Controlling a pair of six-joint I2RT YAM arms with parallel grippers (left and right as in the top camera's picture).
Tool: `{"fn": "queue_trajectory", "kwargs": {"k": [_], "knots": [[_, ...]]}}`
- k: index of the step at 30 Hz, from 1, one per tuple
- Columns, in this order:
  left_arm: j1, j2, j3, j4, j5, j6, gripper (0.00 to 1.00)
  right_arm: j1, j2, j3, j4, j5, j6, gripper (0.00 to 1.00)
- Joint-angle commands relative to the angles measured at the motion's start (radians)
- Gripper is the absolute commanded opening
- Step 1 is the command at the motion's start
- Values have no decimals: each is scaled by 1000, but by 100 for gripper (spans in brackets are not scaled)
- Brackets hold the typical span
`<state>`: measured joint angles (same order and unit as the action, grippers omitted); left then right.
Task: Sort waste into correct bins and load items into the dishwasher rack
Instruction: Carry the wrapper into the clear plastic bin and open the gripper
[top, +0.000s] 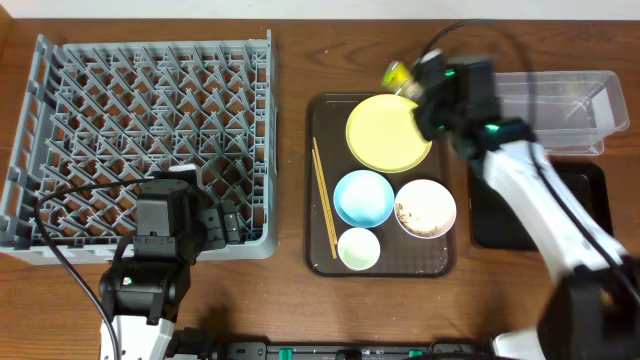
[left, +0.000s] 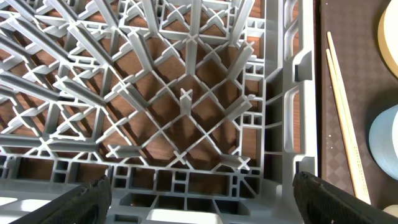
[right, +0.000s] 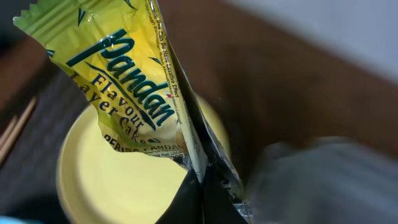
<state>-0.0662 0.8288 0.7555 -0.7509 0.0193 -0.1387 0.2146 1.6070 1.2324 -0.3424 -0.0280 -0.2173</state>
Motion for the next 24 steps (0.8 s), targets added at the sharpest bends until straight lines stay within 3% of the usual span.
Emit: {"fn": "queue_trajectory", "kwargs": {"k": [1,5,14,21,24], "knots": [[6,0,21,4,-5,-13,95,-69,-6,2,-11,101,41,1],[6,0,21,4,-5,-13,95,-153,10,2,-51,106,42,1],[6,0,21,4,-5,-13,95,-275,118,2,-88,102,42,15],[6,0,21,4,-5,-13,95,-275,132,2,-69,102,46,59],[6,0,21,4,-5,-13,95,-272,95,3,-70,90,46,60]]}}
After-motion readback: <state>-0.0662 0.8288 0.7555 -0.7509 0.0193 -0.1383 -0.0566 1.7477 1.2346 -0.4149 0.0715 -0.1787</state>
